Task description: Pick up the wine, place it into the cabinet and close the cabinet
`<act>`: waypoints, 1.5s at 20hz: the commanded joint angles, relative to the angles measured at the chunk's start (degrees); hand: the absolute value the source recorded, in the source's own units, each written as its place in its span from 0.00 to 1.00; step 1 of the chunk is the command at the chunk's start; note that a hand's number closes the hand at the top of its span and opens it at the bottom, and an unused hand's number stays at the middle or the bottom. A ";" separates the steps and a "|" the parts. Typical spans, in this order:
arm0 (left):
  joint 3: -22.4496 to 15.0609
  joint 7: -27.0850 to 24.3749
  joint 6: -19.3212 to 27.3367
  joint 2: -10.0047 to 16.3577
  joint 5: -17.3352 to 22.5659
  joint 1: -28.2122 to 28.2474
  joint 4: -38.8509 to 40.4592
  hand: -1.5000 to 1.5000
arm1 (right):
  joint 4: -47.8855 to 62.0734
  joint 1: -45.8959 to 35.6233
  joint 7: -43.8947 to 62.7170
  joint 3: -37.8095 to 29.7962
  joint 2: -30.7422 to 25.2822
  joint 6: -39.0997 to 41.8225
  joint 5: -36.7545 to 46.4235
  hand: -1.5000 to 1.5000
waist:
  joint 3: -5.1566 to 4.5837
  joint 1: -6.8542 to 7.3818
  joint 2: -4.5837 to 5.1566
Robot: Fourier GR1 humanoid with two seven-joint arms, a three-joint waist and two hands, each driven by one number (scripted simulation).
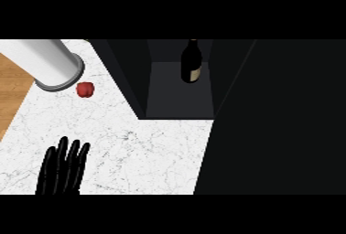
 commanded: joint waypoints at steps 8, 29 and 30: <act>15.65 -2.64 -10.39 7.77 9.18 10.81 -4.65 0.00 | -7.81 3.74 2.37 16.69 0.29 1.90 -0.55 1.00 | -0.04 0.59 -0.26; 31.05 1.70 -25.08 10.27 18.54 9.84 3.30 0.00 | 6.15 -16.78 -0.80 43.30 0.42 -29.35 19.42 1.00 | -0.27 0.72 -0.31; 32.55 5.79 -24.53 12.25 20.93 6.41 3.27 0.00 | 4.92 -18.66 1.08 42.40 0.39 -29.68 19.33 1.00 | -0.21 0.02 -0.12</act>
